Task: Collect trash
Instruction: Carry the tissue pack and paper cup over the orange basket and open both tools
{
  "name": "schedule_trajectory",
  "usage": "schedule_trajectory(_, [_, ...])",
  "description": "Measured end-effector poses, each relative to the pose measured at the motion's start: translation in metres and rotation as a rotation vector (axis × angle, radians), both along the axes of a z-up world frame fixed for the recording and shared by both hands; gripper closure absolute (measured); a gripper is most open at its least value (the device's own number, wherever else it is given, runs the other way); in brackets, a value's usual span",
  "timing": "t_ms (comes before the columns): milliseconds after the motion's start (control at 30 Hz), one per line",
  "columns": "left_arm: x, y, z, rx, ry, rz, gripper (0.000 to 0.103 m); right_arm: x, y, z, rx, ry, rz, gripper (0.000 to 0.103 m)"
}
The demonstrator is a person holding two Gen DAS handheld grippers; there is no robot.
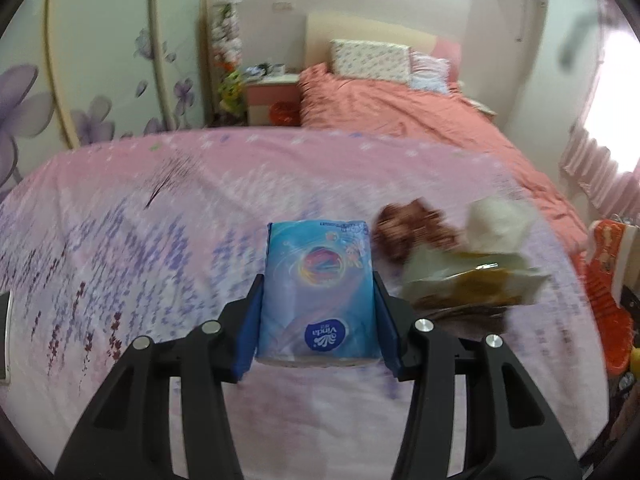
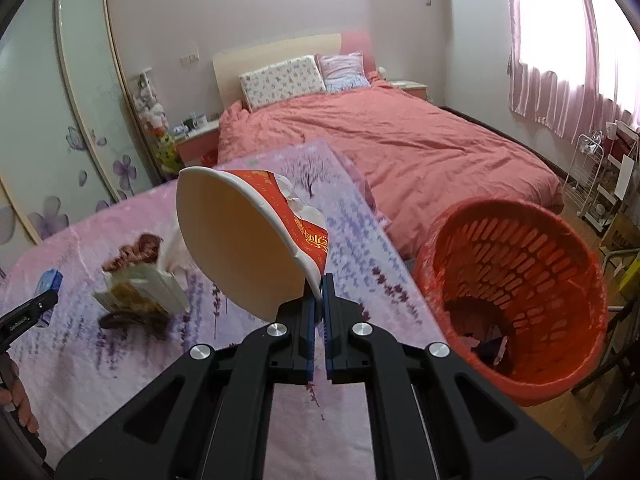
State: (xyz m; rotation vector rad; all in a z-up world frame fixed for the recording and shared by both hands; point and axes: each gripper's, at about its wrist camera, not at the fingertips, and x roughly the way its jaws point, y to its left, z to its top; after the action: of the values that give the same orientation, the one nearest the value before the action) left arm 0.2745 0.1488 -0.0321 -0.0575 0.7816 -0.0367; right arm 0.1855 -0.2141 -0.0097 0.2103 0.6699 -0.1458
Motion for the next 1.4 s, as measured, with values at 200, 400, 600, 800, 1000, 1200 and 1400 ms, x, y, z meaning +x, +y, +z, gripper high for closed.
schedule_trajectory(200, [-0.016,-0.056,0.037,-0.043,-0.061,-0.128,0.053,-0.015,-0.025,0.023,0.025,-0.044,-0.025,0.099])
schedule_trajectory(400, [-0.027,-0.13,0.059,-0.062,-0.084,-0.269,0.053,-0.031,-0.067,0.035,0.071,-0.08,-0.095,0.099])
schedule_trajectory(600, [-0.04,-0.206,0.065,-0.081,-0.096,-0.399,0.053,-0.046,-0.116,0.035,0.106,-0.097,-0.192,0.099])
schedule_trajectory(800, [-0.045,-0.294,0.058,-0.094,-0.071,-0.542,0.053,-0.052,-0.163,0.022,0.157,-0.086,-0.265,0.099])
schedule_trajectory(1000, [-0.044,-0.37,0.039,-0.101,-0.025,-0.636,0.053,-0.043,-0.198,0.006,0.201,-0.059,-0.301,0.099])
schedule_trajectory(1200, [-0.03,-0.424,0.003,-0.059,0.049,-0.666,0.047,-0.036,-0.22,-0.014,0.225,0.001,-0.304,0.061])
schedule_trajectory(1400, [-0.021,-0.419,-0.015,-0.034,0.069,-0.628,0.036,-0.047,-0.229,-0.022,0.231,0.006,-0.323,0.057])
